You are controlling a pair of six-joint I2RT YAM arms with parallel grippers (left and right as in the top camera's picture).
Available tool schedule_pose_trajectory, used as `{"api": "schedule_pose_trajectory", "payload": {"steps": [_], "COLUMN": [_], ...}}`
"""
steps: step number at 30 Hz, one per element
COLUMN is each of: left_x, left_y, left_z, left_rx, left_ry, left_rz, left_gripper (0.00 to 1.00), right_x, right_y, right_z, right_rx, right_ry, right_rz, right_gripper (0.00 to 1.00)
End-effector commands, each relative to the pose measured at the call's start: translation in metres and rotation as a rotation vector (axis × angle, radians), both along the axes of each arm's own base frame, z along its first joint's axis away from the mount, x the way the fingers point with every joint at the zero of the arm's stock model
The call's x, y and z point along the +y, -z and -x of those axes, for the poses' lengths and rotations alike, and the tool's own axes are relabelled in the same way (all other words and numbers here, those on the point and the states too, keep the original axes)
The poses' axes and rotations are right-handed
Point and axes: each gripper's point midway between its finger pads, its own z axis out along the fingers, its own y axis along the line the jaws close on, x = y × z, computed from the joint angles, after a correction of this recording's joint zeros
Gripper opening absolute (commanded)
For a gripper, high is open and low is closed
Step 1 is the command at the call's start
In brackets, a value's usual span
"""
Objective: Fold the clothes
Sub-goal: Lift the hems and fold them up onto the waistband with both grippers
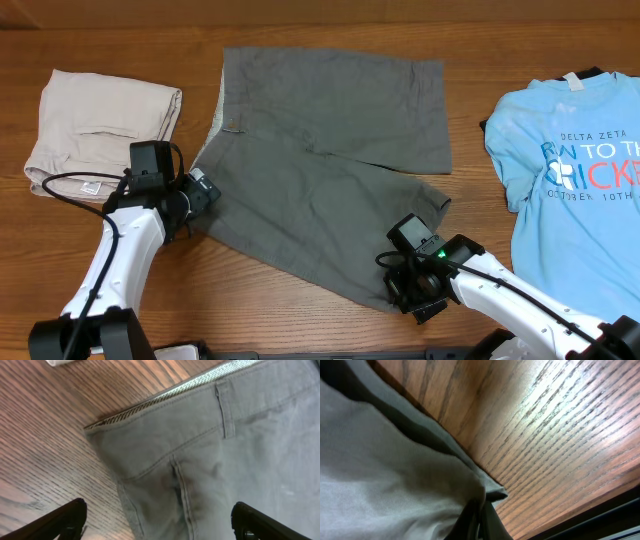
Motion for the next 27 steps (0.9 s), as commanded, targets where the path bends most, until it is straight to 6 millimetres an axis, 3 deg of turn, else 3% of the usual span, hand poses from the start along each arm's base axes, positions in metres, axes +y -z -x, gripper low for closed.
{"api": "schedule_pose_trajectory", "payload": {"steps": [1,10,16,18,20,22,27], "left_x": [0.005,0.010,0.010,0.010,0.009,0.009,0.000], "left_y": [0.012,0.039,0.045,0.045,0.045,0.045,0.043], "left_z": [0.004,0.003,0.003,0.003,0.004,0.006,0.019], "left_rx": [0.040,0.103,0.112,0.114,0.118,0.129,0.174], "left_ry": [-0.066,-0.073,-0.071,-0.060,-0.038,-0.009,0.060], "left_rz": [0.003,-0.015,-0.014,-0.017,-0.023,-0.030,0.002], "left_gripper": [0.93,0.91,0.75,0.54,0.22,0.04,0.04], "right_x": [-0.003,-0.006,-0.011,-0.015,-0.018,-0.017,-0.016], "right_y": [0.000,0.001,0.002,0.003,0.003,0.003,0.001], "right_z": [-0.001,-0.003,-0.004,-0.003,-0.002,-0.003,-0.003], "right_rx": [-0.018,-0.030,-0.039,-0.041,-0.039,-0.043,-0.056], "right_ry": [-0.008,-0.008,-0.008,-0.008,-0.009,-0.020,-0.091], "right_rz": [0.013,0.030,0.059,0.080,0.093,0.089,0.074], "right_gripper": [0.04,0.04,0.04,0.04,0.04,0.04,0.04]}}
